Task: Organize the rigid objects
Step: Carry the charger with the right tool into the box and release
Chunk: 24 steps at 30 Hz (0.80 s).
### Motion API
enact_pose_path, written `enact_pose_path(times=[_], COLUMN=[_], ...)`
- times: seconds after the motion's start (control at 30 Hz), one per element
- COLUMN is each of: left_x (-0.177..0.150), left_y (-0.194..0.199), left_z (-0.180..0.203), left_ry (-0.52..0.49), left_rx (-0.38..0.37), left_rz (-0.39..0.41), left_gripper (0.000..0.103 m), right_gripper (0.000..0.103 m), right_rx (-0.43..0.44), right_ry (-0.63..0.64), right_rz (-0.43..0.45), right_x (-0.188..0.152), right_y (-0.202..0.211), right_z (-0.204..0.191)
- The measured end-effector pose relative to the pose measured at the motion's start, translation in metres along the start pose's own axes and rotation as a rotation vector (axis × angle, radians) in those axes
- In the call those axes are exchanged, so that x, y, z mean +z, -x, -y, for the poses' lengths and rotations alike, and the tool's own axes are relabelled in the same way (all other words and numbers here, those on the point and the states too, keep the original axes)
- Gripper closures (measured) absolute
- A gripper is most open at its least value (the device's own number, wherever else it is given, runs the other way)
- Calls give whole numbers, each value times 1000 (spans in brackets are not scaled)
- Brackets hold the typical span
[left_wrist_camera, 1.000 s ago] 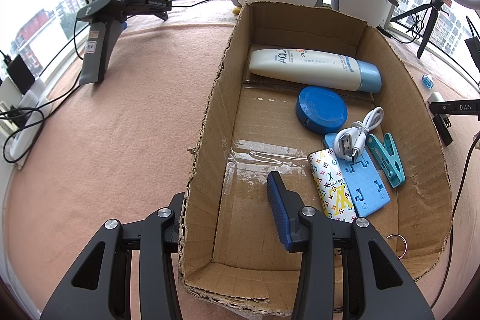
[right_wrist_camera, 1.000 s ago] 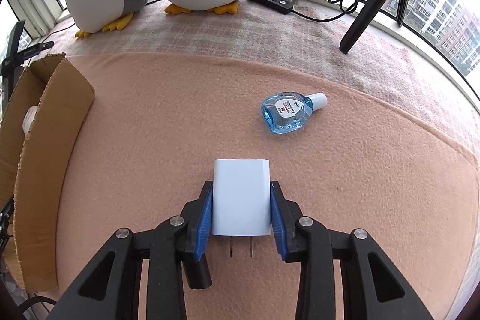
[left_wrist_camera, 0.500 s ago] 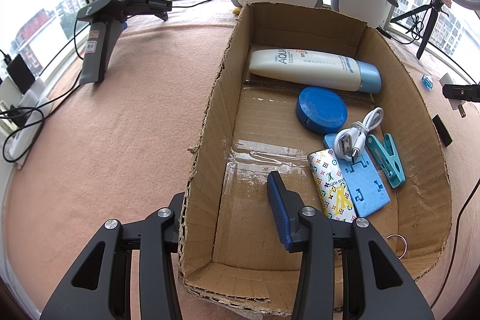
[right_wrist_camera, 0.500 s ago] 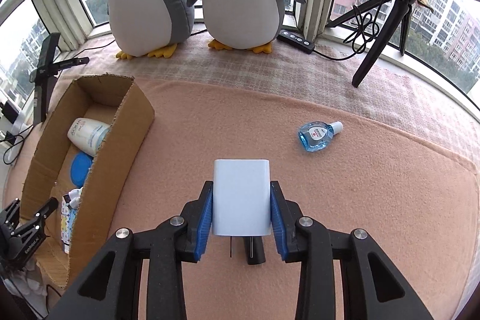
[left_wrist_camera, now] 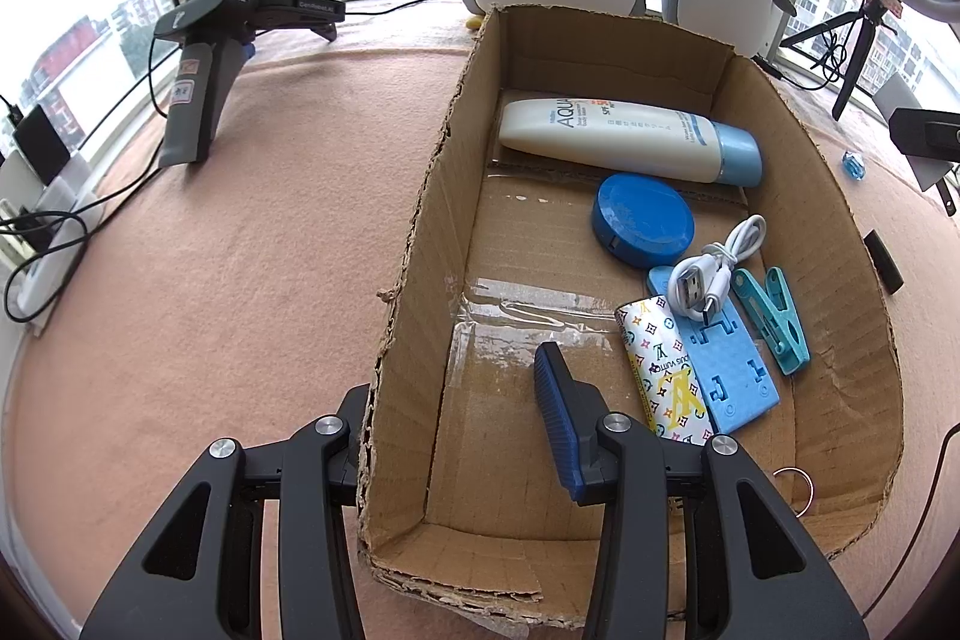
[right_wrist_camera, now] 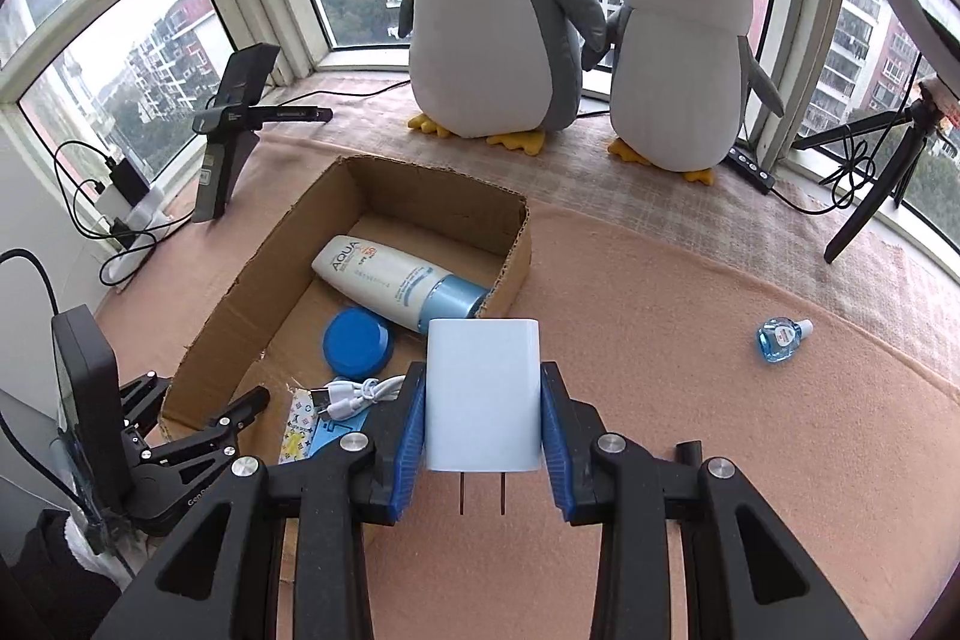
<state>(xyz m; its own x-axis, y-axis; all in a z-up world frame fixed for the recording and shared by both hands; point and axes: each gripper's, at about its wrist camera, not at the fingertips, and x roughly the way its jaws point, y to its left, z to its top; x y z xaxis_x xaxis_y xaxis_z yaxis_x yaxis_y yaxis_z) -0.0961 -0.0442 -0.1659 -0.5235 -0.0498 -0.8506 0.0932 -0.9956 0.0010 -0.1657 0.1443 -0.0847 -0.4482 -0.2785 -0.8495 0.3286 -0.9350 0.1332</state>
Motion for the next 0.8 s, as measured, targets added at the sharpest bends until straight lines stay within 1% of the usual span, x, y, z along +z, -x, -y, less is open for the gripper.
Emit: enact_pose_path(times=[0.5, 0.8], left_x=[0, -1], left_y=[0, 0], left_z=[-1, -1], left_ry=[2, 1], left_rx=[-1, -1], left_rz=[0, 0], left_gripper=[61, 61], right_gripper=[71, 71], right_rx=[73, 85], right_ry=[108, 131], right_rz=[-57, -94], right_x=[-2, -7], right_y=[-30, -45], right_z=[-61, -73])
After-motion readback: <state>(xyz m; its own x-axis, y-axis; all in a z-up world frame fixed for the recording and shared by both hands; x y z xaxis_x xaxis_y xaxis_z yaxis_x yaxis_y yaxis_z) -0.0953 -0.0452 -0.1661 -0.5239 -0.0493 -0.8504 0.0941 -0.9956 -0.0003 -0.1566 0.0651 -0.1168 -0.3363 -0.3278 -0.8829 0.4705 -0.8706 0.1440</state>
